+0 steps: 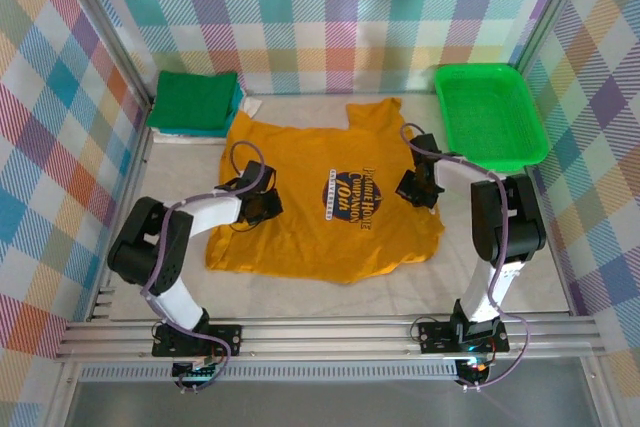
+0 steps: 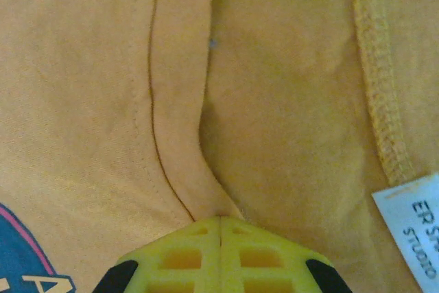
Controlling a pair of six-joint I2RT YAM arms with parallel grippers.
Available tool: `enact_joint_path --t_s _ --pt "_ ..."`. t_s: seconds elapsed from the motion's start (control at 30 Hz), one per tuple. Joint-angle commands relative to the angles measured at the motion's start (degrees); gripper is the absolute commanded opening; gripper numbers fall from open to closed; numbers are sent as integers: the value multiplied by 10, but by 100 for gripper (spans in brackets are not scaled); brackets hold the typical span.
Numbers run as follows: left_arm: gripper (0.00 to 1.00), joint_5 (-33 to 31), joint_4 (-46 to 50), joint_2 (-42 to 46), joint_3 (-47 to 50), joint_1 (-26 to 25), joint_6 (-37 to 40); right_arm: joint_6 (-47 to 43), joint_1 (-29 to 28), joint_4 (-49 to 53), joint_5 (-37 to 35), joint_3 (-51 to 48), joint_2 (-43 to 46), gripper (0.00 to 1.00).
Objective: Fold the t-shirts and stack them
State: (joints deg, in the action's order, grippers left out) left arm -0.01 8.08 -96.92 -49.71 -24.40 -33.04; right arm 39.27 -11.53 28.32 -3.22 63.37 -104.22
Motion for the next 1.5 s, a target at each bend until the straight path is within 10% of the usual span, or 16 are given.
enact_joint_path --t_s 0.0,0.5,0.83,1.2,1.47 --pt "8 0 -25 -20 -25 -22 -25 29 31 16 -18 5 -14 0" --pt "30 -184 160 187 -11 -28 12 -31 64 32 36 68 38 0" --pt "47 -88 390 379 68 9 -32 -88 -8 58 99 -40 321 21" --pt "59 -2 363 349 155 17 -77 -92 -56 52 128 -114 398 30" --pt "50 -2 277 331 204 24 -80 -41 -111 66 113 -205 434 32"
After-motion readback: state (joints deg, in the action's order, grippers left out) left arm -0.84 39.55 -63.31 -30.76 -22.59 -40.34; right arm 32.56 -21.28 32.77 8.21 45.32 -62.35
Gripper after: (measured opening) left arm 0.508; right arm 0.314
